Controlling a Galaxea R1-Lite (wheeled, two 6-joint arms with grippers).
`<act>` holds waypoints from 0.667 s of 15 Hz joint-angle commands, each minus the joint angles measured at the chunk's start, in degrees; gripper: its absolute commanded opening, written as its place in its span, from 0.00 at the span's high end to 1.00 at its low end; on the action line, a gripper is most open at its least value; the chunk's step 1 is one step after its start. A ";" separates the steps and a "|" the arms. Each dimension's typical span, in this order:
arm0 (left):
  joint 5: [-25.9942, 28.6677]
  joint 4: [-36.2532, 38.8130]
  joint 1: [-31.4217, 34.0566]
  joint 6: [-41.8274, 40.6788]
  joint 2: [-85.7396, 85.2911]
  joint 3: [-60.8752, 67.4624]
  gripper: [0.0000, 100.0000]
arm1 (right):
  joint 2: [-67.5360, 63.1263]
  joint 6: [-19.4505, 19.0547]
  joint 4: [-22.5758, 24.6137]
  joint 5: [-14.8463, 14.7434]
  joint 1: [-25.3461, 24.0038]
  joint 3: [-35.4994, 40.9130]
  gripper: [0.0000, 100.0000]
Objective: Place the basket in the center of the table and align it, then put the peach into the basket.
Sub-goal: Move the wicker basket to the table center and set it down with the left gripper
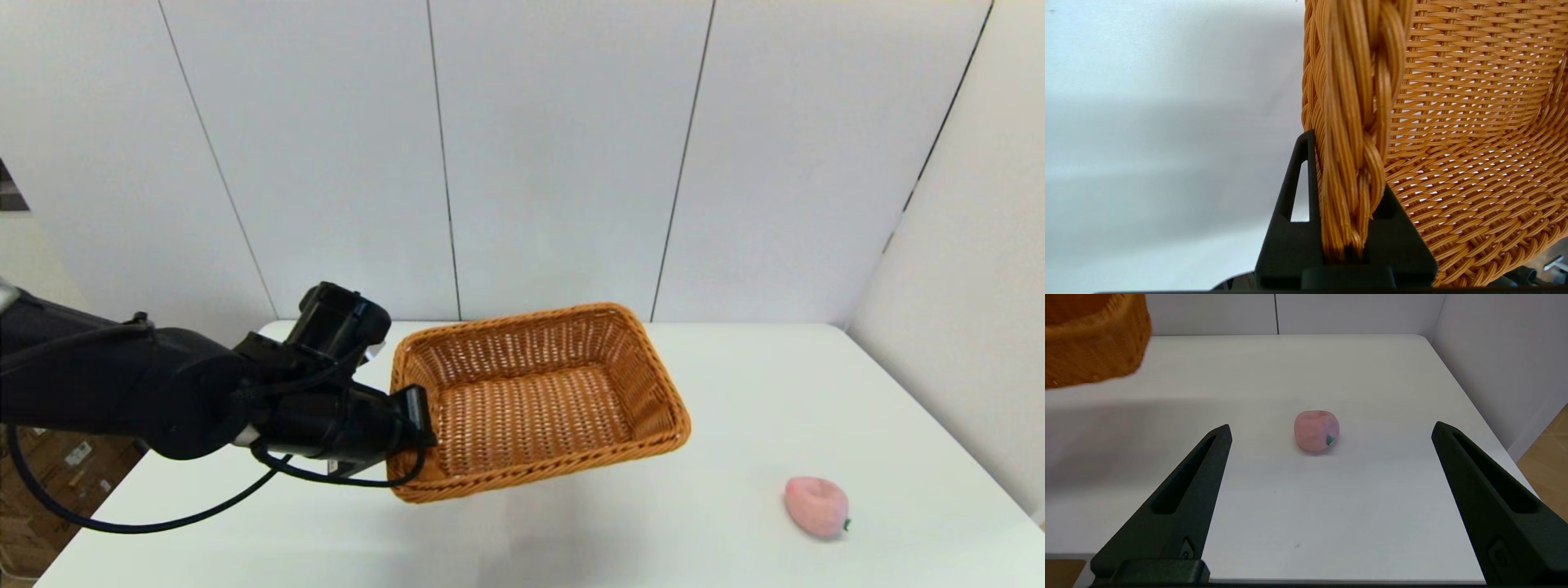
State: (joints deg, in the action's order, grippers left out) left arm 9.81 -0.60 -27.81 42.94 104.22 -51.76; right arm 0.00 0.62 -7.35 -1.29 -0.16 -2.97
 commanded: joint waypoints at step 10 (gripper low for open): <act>3.63 2.09 -6.82 0.22 10.57 -0.97 1.00 | 0.00 -0.01 -0.12 -0.03 -0.02 -0.01 0.00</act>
State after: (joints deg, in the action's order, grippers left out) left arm 13.19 1.45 -33.46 42.83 113.90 -53.09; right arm 0.00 0.62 -7.39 -1.29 -0.16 -2.97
